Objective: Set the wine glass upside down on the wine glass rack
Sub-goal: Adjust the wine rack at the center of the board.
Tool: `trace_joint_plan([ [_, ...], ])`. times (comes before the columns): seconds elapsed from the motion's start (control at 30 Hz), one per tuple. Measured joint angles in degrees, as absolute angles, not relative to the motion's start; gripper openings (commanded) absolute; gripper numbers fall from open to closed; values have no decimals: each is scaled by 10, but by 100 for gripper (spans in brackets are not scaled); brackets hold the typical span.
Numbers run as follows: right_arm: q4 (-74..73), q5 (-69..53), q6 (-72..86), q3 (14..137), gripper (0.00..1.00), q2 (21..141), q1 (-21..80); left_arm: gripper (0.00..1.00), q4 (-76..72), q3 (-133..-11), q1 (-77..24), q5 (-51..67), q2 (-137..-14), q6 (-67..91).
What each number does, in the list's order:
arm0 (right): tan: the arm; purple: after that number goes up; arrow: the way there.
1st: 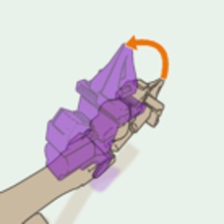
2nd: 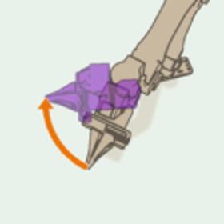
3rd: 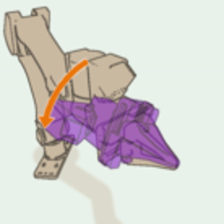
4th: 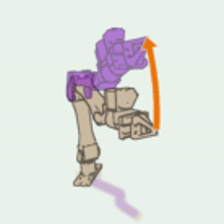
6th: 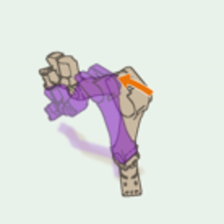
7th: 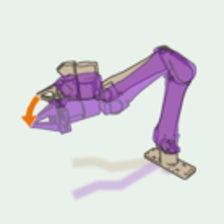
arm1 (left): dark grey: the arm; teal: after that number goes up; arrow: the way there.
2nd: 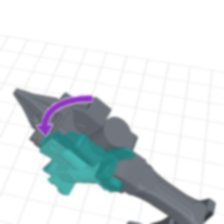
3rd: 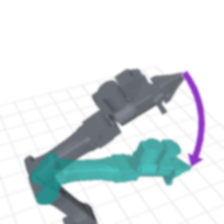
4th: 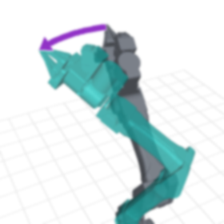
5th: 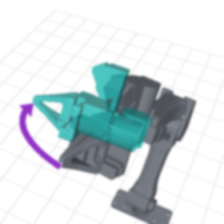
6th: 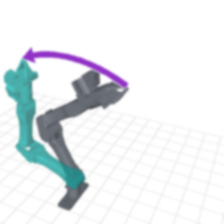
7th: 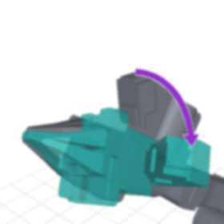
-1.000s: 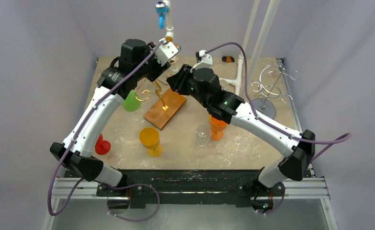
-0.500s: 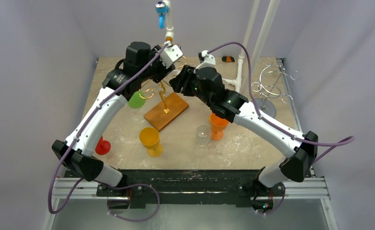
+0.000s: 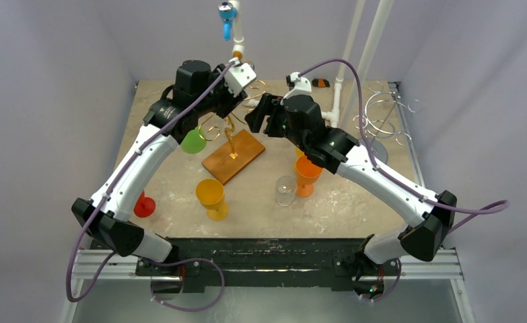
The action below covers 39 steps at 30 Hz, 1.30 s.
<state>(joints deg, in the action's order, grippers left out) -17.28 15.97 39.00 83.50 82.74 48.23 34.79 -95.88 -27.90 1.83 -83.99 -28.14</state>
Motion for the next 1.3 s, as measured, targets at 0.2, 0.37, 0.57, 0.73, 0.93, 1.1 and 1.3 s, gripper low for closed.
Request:
trace_joint_plan([
  [0.2,-207,159,363,855,76,821,480,51,349,-959,-279,21,-839,-280],
  [0.37,-230,156,347,872,76,821,480,51,348,-958,-279,16,-839,-280],
  [0.57,-238,152,329,875,78,812,480,51,350,-957,-278,9,-835,-280],
  [0.73,-254,140,310,883,79,803,480,51,358,-957,-276,-5,-832,-281],
  [0.93,-257,110,289,883,79,788,480,53,361,-959,-271,-19,-832,-280],
  [1.1,-255,94,278,883,79,767,480,57,370,-979,-271,-19,-831,-274],
  [1.3,-253,94,269,883,78,761,481,76,370,-1010,-271,-11,-826,-244],
])
